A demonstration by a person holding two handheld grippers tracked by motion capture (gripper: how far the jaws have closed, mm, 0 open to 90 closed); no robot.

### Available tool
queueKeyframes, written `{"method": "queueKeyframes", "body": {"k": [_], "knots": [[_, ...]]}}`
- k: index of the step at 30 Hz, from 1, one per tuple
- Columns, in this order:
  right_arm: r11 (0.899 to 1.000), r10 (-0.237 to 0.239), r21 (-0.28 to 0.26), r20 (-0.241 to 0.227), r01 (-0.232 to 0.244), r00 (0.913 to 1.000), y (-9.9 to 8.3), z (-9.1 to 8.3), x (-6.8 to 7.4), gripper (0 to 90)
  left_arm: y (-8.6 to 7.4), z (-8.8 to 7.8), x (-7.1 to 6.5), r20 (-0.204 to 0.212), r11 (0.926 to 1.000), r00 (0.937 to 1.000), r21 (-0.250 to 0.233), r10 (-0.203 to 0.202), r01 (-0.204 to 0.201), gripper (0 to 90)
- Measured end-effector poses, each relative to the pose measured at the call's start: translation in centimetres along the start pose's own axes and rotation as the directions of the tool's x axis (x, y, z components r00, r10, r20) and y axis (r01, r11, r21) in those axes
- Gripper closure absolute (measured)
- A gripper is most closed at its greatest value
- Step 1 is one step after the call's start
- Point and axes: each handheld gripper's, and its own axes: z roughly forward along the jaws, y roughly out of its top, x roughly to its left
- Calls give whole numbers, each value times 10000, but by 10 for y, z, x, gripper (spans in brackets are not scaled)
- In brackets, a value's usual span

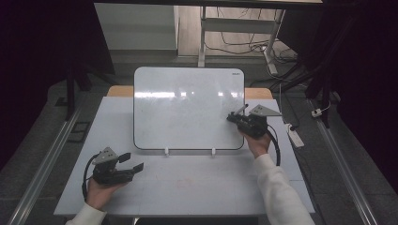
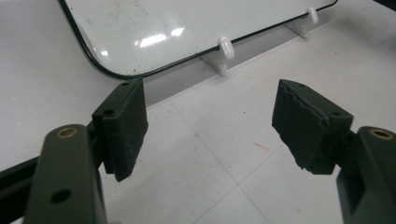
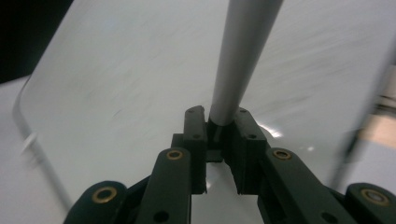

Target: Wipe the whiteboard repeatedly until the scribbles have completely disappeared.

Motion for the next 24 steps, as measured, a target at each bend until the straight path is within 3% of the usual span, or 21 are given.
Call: {"method": "queueKeyframes", "body": {"k": [2,3,6,8,11,14,16,18,22,24], "knots": [[9989,411,-221,21,-411,9992,1,-2,-7,785,0,-1,1,-24,10000,10000,-64,-24,24,278],[9994,320,-163,26,-319,9995,0,-1,-3,784,0,-1,2,-35,10000,10000,-66,-70,70,279],[9986,-260,443,-712,292,9971,-9,5,15,785,0,0,3,-30,9999,9999,-16,-101,101,278],[9967,-525,579,-692,566,9962,-9,6,17,784,0,0,2,-24,10000,10000,-9,-60,60,279],[9996,-160,214,-20,161,9999,-3,-3,3,784,0,-2,1,-27,9999,10000,-93,-44,44,279],[9997,176,174,5,-176,9998,-6,-8,-1,784,0,-2,3,-42,9999,9999,-107,-91,91,279],[9981,-248,549,-325,266,9992,-11,-6,8,784,0,-1,3,-36,9999,9999,-73,-116,116,279],[9963,-525,665,-370,548,9979,-12,-5,11,784,0,0,2,-9,10000,10000,-38,-64,64,279],[9999,126,-122,403,-122,9991,4,-6,-10,785,0,-1,0,-36,10000,10000,-57,-14,14,279],[9974,525,-519,533,-497,9972,11,-4,-18,785,0,-1,1,-36,9999,10000,-93,-58,57,279]]}}
